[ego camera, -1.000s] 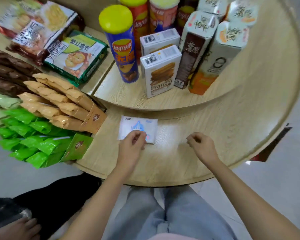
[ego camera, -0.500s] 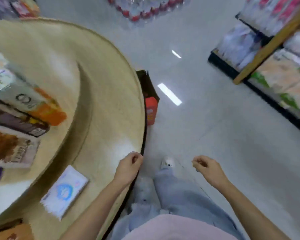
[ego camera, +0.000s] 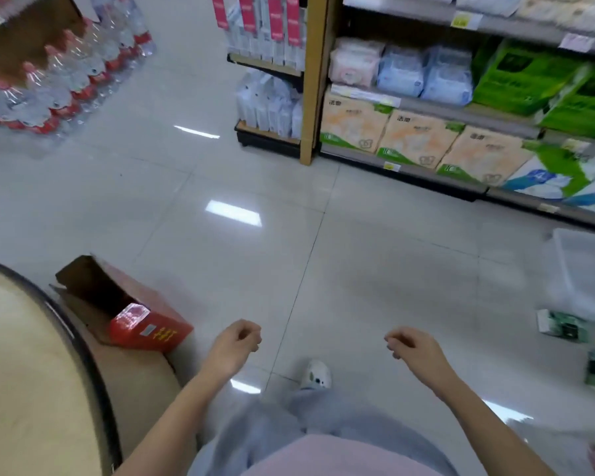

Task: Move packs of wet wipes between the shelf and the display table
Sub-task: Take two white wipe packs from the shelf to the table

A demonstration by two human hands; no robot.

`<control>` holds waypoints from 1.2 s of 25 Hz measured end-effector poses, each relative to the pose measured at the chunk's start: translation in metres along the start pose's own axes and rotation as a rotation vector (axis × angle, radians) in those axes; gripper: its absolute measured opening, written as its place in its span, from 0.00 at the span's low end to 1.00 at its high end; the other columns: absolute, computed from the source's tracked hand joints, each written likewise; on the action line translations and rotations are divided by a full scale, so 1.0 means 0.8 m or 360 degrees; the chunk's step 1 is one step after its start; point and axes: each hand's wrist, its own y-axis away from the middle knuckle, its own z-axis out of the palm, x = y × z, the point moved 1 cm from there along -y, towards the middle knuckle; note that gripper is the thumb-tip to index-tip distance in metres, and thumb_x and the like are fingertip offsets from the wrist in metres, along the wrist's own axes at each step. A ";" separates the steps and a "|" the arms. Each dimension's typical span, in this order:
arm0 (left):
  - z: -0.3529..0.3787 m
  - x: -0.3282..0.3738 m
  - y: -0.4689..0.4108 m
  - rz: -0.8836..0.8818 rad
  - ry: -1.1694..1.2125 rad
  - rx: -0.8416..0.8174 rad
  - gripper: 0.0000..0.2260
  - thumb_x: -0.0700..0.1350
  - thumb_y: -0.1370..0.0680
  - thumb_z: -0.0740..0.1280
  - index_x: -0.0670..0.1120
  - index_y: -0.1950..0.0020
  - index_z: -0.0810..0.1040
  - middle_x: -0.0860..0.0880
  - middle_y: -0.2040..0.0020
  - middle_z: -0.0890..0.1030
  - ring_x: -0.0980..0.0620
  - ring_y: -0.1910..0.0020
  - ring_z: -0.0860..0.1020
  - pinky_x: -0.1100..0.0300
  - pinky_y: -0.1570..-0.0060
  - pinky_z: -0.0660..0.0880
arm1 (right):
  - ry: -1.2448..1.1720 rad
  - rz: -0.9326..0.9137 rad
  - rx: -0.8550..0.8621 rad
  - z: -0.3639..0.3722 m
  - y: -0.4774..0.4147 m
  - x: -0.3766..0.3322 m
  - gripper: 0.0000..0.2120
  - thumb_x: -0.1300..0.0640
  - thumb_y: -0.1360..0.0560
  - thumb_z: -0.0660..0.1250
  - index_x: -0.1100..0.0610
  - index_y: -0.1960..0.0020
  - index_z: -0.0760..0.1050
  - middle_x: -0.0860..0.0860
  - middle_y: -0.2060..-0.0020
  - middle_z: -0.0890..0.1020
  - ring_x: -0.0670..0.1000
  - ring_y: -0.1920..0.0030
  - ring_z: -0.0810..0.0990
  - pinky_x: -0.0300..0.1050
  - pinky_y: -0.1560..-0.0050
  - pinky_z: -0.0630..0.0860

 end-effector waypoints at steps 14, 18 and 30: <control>0.116 0.345 -0.315 -0.0077 -0.0098 -0.0189 0.06 0.38 0.22 0.63 0.42 0.47 0.77 0.44 0.54 0.81 0.49 0.58 0.79 0.62 0.62 0.71 | -0.0103 -0.0120 0.0209 -0.274 -0.355 -0.137 0.06 0.68 0.24 0.64 0.60 0.55 0.77 0.46 0.67 0.76 0.33 0.70 0.75 0.25 0.64 0.68; 0.152 0.533 -0.410 0.0228 -0.0120 -0.0245 0.05 0.38 0.22 0.63 0.44 0.50 0.78 0.45 0.55 0.81 0.49 0.57 0.79 0.64 0.61 0.71 | -0.0105 -0.0027 0.0326 -0.364 -0.419 -0.143 0.05 0.64 0.24 0.65 0.56 0.54 0.78 0.43 0.65 0.77 0.41 0.64 0.76 0.23 0.64 0.68; 0.240 0.865 -0.541 0.0529 0.0184 -0.0180 0.06 0.38 0.20 0.62 0.43 0.47 0.77 0.47 0.57 0.80 0.52 0.57 0.78 0.68 0.60 0.71 | -0.0156 -0.0396 0.0331 -0.604 -0.676 -0.277 0.11 0.65 0.24 0.65 0.50 0.58 0.77 0.43 0.66 0.78 0.38 0.66 0.76 0.33 0.60 0.71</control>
